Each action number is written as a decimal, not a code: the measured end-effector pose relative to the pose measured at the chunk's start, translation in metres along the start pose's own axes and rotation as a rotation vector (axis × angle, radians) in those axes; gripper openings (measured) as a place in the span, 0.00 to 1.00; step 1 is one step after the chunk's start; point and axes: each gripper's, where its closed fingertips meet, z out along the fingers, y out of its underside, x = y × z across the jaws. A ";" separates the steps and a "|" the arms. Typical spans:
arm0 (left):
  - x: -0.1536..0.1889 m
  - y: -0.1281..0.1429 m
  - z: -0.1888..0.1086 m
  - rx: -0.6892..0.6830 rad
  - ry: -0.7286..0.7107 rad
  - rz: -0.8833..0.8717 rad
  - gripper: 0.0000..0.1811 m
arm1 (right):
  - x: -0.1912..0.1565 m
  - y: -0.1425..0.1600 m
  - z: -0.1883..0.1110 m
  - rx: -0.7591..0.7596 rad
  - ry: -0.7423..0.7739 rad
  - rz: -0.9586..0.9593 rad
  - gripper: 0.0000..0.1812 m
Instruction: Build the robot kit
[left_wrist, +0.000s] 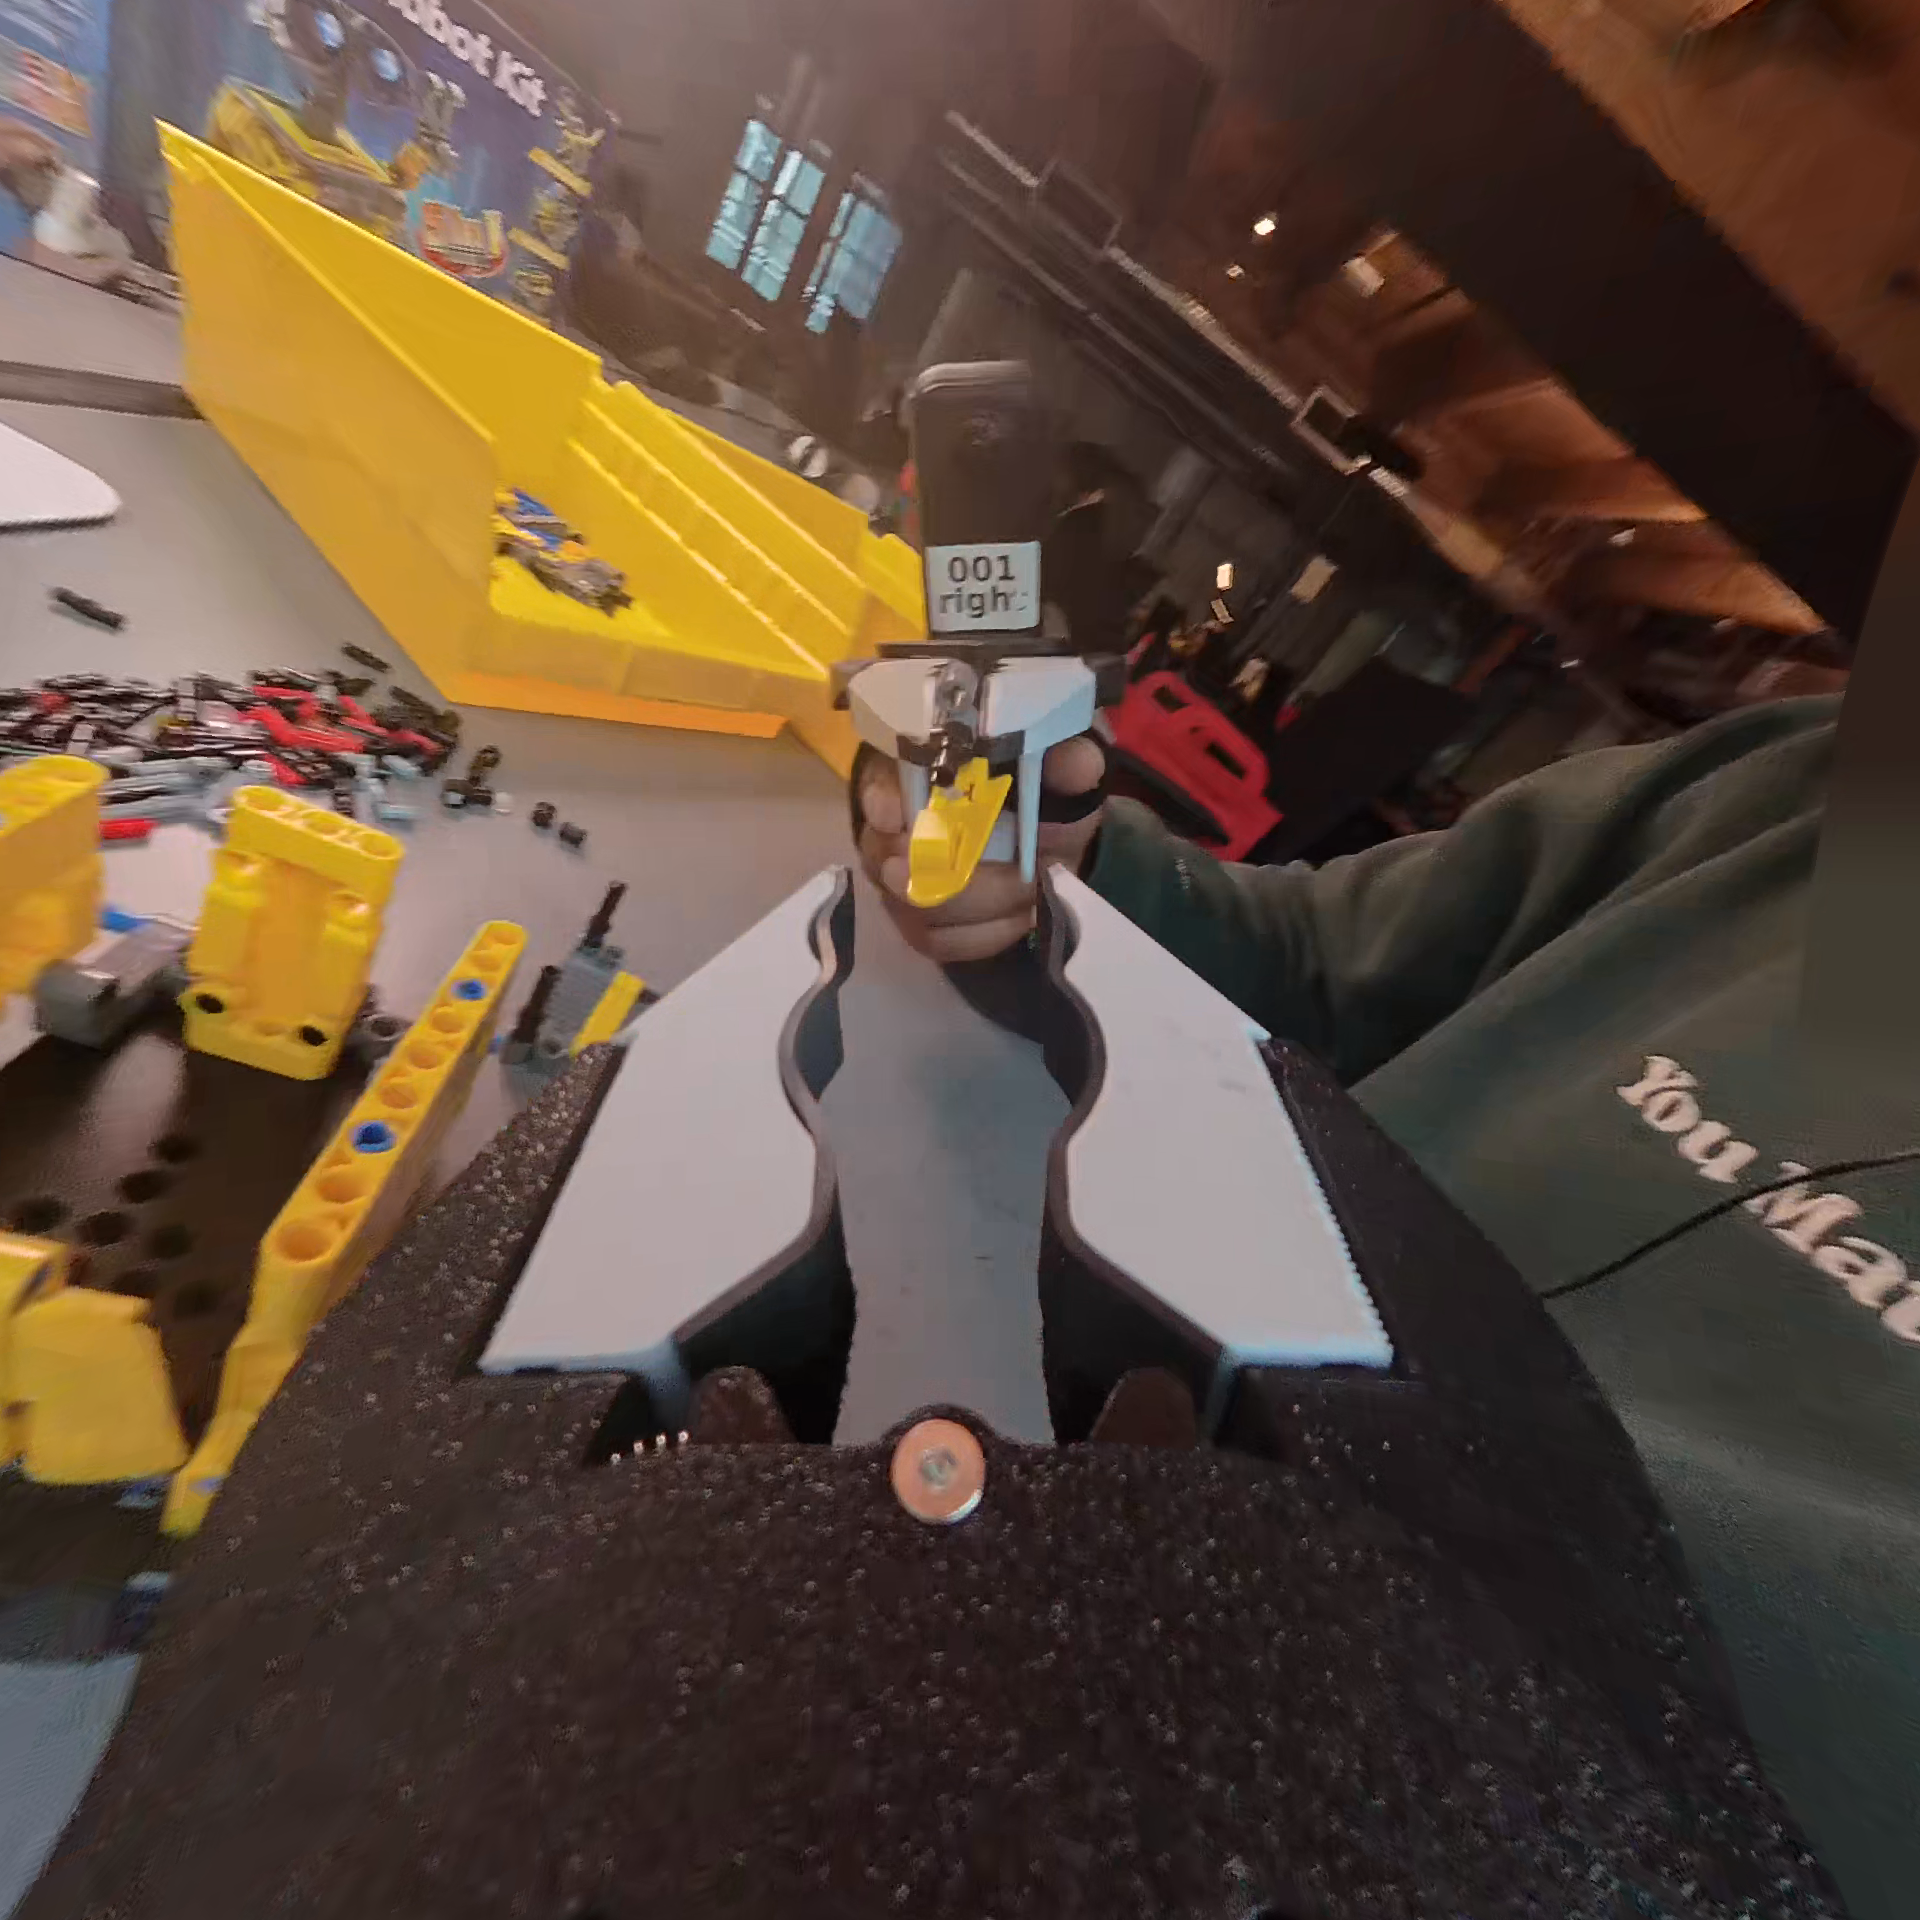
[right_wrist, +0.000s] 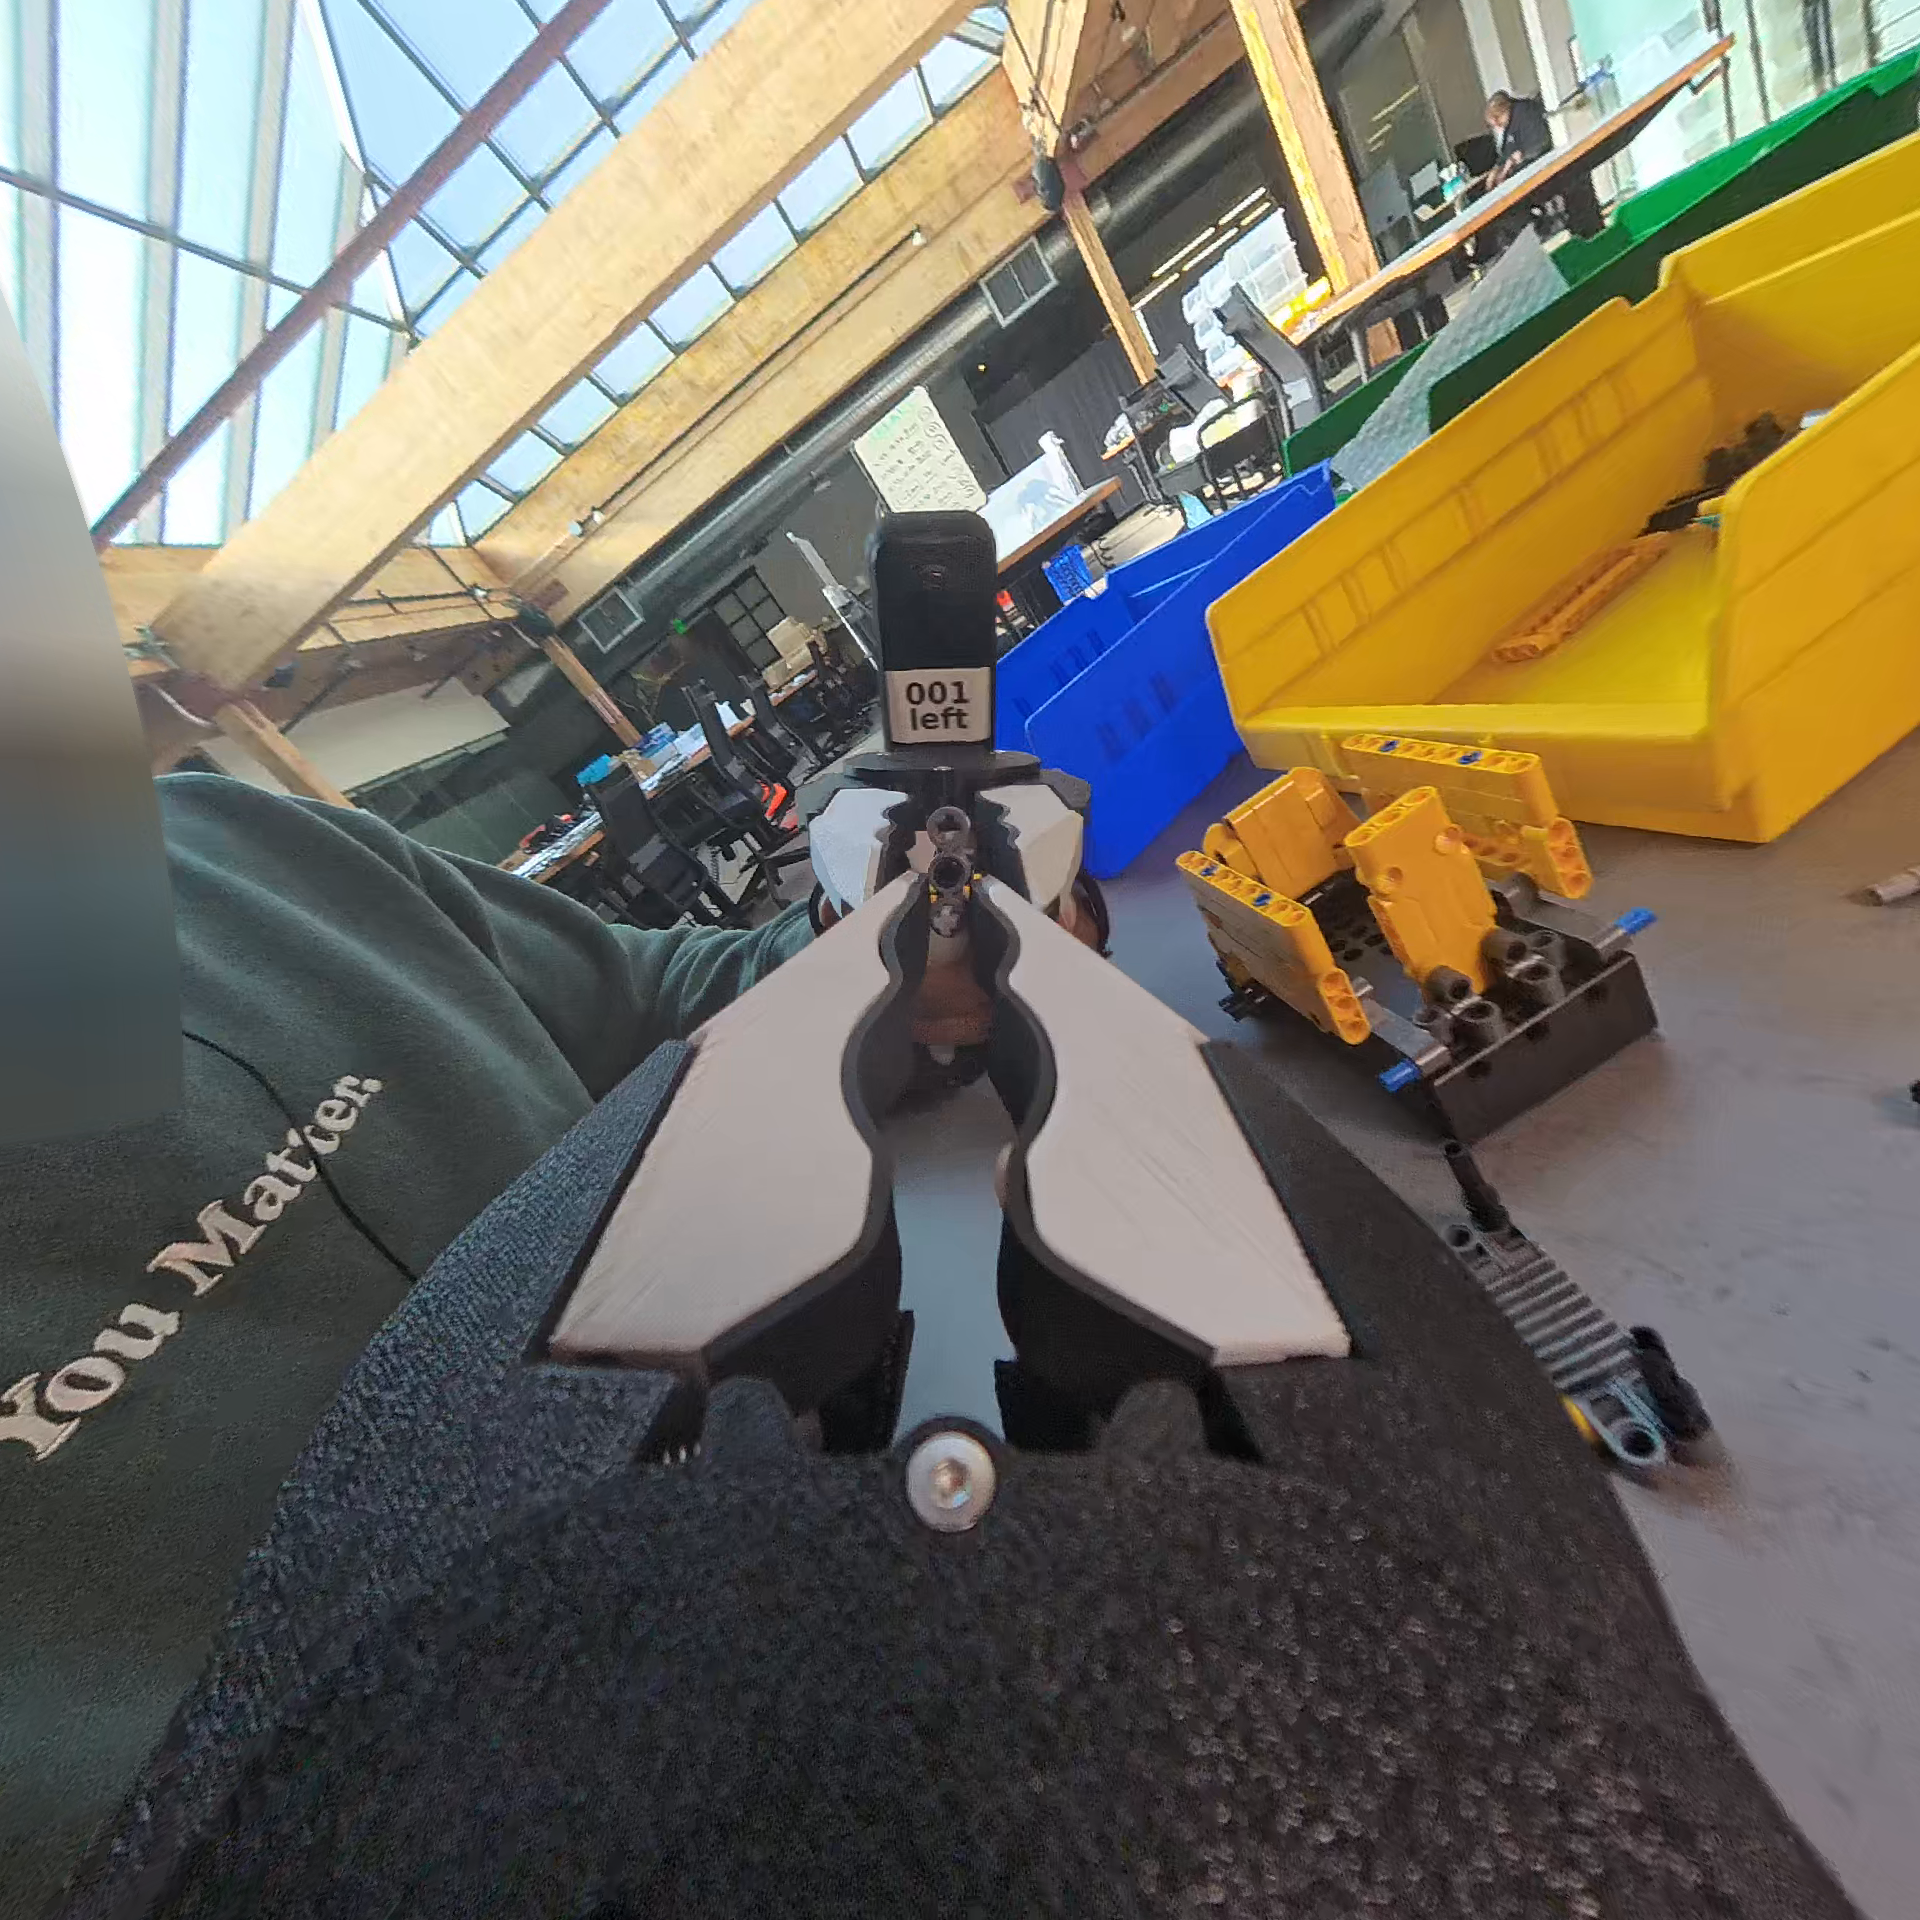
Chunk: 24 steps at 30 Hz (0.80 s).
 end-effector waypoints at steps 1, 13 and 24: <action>0.006 -0.001 0.002 0.014 0.043 -0.022 0.16 | -0.004 0.001 0.002 0.001 -0.018 0.001 0.03; 0.012 0.005 -0.002 -0.039 0.074 -0.048 0.06 | -0.008 0.016 0.007 -0.055 -0.056 0.016 0.03; 0.006 0.009 -0.005 -0.063 0.052 -0.056 0.06 | -0.004 0.021 0.010 -0.019 -0.087 0.097 0.03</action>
